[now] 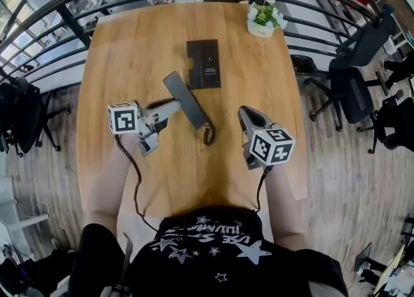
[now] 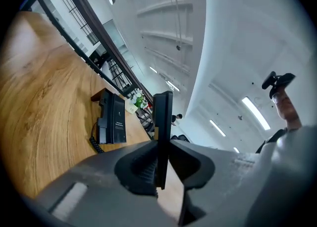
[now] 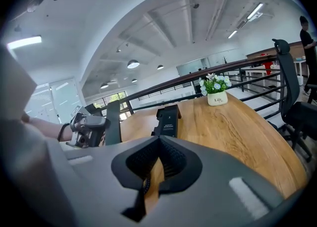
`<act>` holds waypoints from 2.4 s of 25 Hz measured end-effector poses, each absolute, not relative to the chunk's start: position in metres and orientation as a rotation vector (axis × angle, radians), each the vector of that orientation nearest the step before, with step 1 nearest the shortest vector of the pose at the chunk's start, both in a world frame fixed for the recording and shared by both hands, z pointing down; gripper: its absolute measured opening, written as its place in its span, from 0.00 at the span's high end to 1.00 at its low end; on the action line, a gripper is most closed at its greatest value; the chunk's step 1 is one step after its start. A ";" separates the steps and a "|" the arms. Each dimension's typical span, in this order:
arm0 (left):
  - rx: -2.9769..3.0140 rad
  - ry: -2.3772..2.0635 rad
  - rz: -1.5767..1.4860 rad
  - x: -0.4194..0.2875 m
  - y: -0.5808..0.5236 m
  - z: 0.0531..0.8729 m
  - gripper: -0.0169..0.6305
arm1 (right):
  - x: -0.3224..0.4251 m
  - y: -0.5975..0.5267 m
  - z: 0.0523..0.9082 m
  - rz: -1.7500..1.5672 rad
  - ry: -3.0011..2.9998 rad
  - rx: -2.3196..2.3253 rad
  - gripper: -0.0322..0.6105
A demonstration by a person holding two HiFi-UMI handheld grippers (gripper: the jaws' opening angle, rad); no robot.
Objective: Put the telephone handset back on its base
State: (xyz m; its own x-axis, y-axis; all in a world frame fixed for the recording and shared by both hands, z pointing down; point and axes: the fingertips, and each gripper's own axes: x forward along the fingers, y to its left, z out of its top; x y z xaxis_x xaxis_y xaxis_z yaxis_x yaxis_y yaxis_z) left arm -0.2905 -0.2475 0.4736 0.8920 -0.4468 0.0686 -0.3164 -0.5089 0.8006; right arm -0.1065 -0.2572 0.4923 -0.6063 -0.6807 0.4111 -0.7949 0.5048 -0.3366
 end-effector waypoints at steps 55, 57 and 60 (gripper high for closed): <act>2.242 -0.366 0.623 -0.278 -0.442 0.589 0.77 | -0.124 -0.350 0.579 0.927 -2.458 1.279 0.95; 2.239 -0.370 0.619 -0.272 -0.436 0.588 0.69 | -0.120 -0.346 0.575 0.928 -2.463 1.278 0.95; 2.227 -0.413 0.593 -0.263 -0.431 0.583 0.49 | -0.110 -0.341 0.567 0.916 -2.474 1.287 0.95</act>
State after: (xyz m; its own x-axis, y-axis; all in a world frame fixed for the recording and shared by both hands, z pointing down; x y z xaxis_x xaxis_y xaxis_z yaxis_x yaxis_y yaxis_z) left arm -0.2628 -0.4307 0.5831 0.8385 -0.1030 0.5351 -0.4664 -0.6434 0.6071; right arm -0.1102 -0.3415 0.5667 -0.5986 -0.6672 0.4434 -0.7950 0.4270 -0.4308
